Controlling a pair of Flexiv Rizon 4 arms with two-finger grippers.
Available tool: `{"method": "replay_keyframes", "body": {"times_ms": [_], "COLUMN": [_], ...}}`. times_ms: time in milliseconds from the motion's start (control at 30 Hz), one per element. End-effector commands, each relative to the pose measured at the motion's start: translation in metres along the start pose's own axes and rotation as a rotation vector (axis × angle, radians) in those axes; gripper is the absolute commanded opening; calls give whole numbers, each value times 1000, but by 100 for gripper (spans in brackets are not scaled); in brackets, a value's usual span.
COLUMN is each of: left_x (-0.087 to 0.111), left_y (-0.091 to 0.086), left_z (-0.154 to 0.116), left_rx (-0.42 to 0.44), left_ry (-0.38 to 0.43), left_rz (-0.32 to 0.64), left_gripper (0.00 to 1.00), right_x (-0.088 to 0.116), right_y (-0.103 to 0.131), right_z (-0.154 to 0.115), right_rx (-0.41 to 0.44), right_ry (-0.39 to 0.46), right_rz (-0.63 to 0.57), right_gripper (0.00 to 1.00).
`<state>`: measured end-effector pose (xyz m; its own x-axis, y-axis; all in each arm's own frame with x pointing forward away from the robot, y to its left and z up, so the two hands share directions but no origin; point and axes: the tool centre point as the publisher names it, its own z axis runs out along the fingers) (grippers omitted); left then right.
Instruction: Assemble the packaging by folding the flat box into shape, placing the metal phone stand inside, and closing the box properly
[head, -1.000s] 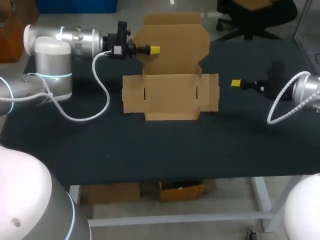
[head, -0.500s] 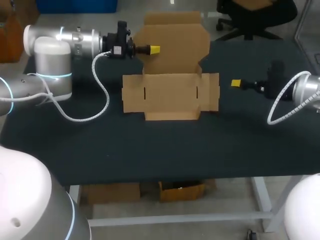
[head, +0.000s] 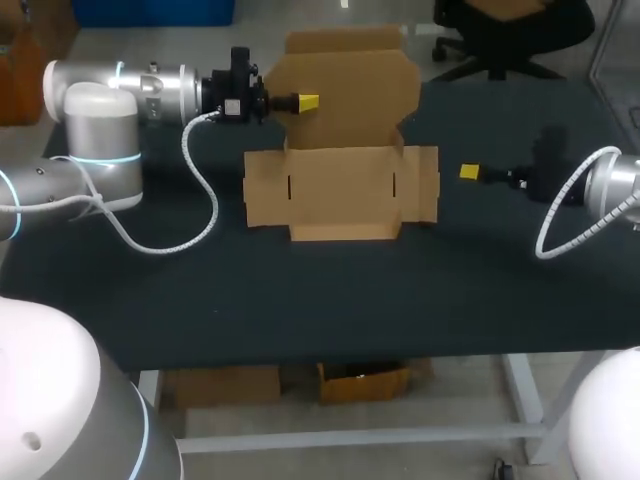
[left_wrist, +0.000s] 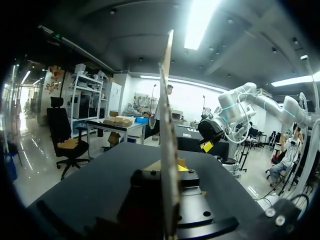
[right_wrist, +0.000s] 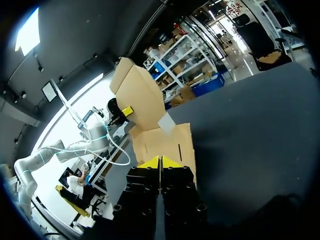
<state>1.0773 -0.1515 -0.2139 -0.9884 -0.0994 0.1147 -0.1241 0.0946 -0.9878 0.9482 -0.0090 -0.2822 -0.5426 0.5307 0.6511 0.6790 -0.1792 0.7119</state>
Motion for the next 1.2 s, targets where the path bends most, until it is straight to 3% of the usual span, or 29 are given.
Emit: {"method": "replay_keyframes", "body": {"times_ms": [33, 567, 900, 1200], "left_x": [9, 35, 46, 50], "left_y": [-3, 0, 0, 0], "left_z": [0, -4, -6, -4], "left_rx": [-4, 25, 30, 26], "left_ry": [-8, -5, -11, -5], "left_rz": [7, 57, 79, 88], "left_gripper": [0, 0, 0, 0], "right_x": [6, 23, 43, 46], "right_y": [-6, -25, -45, -74], "right_z": [5, 23, 33, 49], "right_rx": [-7, 23, 4, -8], "right_ry": [-9, 31, -20, -42], "right_rz": [-29, -60, -128, -156], "right_gripper": [0, 0, 0, 0]}}
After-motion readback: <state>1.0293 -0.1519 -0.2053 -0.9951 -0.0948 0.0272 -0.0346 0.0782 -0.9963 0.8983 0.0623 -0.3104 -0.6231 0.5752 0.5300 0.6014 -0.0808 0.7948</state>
